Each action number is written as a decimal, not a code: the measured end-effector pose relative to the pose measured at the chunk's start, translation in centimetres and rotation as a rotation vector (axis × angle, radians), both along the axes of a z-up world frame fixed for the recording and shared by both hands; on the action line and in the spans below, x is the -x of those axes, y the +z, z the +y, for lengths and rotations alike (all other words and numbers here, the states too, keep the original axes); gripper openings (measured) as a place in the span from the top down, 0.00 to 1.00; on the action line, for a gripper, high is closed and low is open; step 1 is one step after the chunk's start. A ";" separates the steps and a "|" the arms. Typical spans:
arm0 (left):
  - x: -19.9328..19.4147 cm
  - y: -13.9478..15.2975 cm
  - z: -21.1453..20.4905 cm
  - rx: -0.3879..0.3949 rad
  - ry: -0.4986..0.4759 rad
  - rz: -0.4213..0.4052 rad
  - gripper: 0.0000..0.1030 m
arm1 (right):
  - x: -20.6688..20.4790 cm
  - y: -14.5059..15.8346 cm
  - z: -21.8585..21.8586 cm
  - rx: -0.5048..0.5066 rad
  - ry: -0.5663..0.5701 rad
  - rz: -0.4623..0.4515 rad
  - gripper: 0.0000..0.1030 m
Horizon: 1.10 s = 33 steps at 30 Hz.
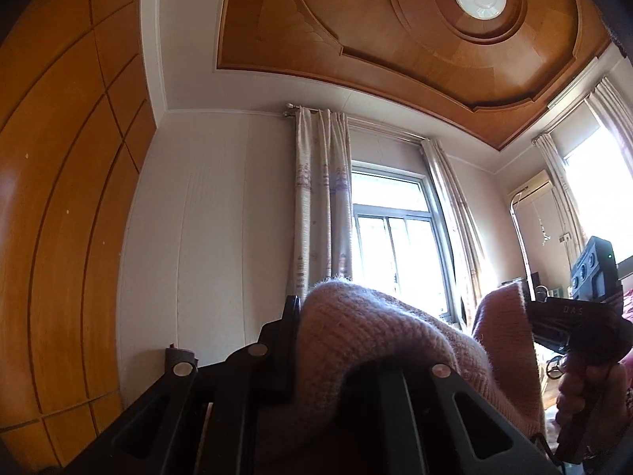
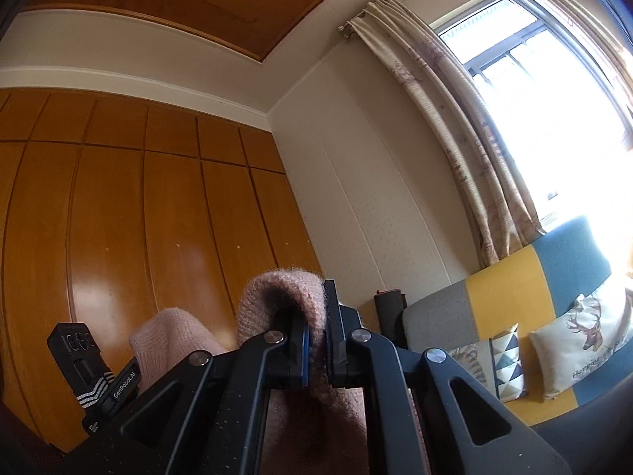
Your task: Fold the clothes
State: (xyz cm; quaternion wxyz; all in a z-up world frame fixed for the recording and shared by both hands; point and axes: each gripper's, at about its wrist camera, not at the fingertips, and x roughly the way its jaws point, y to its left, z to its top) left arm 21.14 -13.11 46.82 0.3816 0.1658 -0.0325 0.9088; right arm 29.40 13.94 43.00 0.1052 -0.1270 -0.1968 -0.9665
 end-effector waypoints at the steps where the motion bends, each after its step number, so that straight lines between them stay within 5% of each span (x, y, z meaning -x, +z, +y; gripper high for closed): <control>1: 0.2 -0.1 0.0 0.006 -0.012 -0.016 0.88 | 0.3 -0.3 0.1 0.013 0.016 -0.009 0.95; 6: 3.0 -2.0 1.0 0.064 -0.022 -0.121 0.85 | 3.2 -4.7 2.3 0.091 0.006 -0.140 0.95; 10: 9.0 -7.5 3.8 0.186 -0.007 -0.304 0.85 | 8.3 -12.0 5.2 0.179 -0.066 -0.375 0.95; 15: 17.8 -18.9 8.2 0.368 0.048 -0.562 0.85 | 14.0 -23.7 9.6 0.335 -0.125 -0.668 0.95; 20: 22.6 -31.0 11.0 0.499 0.091 -0.772 0.86 | 15.8 -33.3 12.0 0.435 -0.137 -0.885 0.95; 24: 23.2 -36.0 12.0 0.562 0.114 -0.774 0.86 | 16.7 -35.5 13.9 0.413 -0.172 -0.938 0.95; 28: 25.5 -35.4 14.2 0.597 0.155 -0.777 0.86 | 19.6 -35.1 15.5 0.311 -0.232 -0.967 0.95; 33: 30.7 -37.4 17.7 0.663 0.218 -0.906 0.81 | 23.5 -36.5 16.5 0.242 -0.280 -1.062 0.93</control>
